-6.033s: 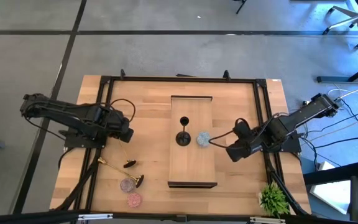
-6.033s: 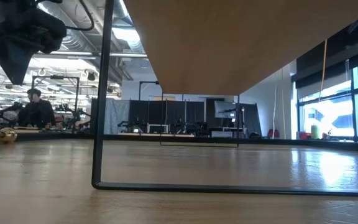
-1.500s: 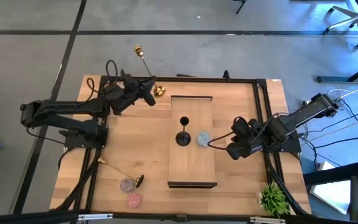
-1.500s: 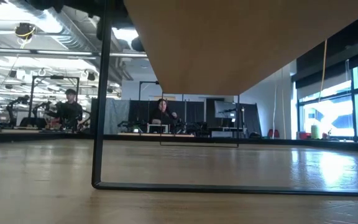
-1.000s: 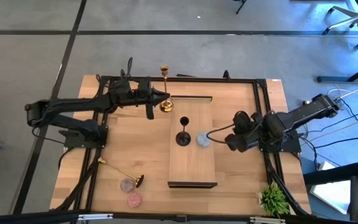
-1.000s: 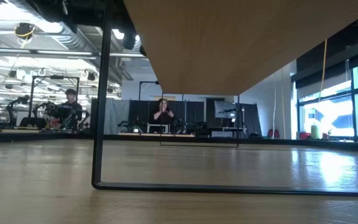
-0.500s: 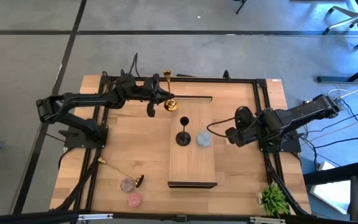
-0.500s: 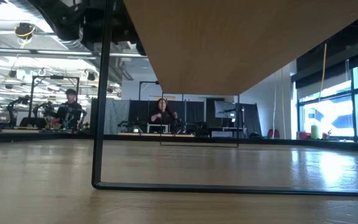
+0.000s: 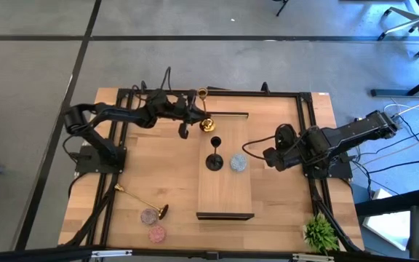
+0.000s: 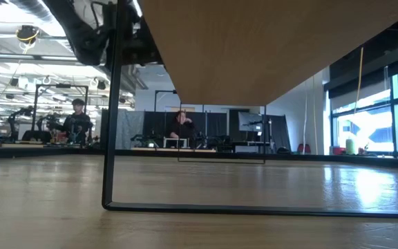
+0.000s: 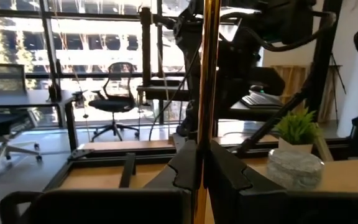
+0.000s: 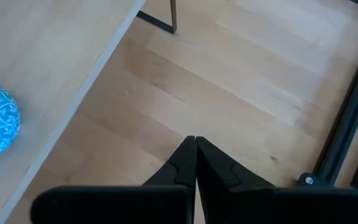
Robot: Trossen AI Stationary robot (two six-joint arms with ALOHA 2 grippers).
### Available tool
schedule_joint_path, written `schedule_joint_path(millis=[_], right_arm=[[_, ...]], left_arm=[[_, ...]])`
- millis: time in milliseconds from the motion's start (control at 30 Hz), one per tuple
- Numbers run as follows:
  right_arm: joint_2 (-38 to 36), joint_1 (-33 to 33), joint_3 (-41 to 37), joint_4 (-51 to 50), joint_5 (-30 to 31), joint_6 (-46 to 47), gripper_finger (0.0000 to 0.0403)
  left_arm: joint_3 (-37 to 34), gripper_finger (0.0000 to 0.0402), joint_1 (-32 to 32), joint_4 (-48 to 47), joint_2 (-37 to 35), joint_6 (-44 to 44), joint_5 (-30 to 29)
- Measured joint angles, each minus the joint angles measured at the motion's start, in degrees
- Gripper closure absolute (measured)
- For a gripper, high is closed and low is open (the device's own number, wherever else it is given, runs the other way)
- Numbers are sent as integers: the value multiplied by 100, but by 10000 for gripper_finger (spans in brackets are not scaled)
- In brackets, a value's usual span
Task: Pick & Place candle stick holders
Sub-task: Put the top golden candle holder on the shelf
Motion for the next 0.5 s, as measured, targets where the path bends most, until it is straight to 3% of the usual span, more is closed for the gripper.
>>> schedule_joint_path(millis=[500], right_arm=[[0,1,0,135,137,-2,393]], left_arm=[[318,387,-9,-730,45,299,-108]])
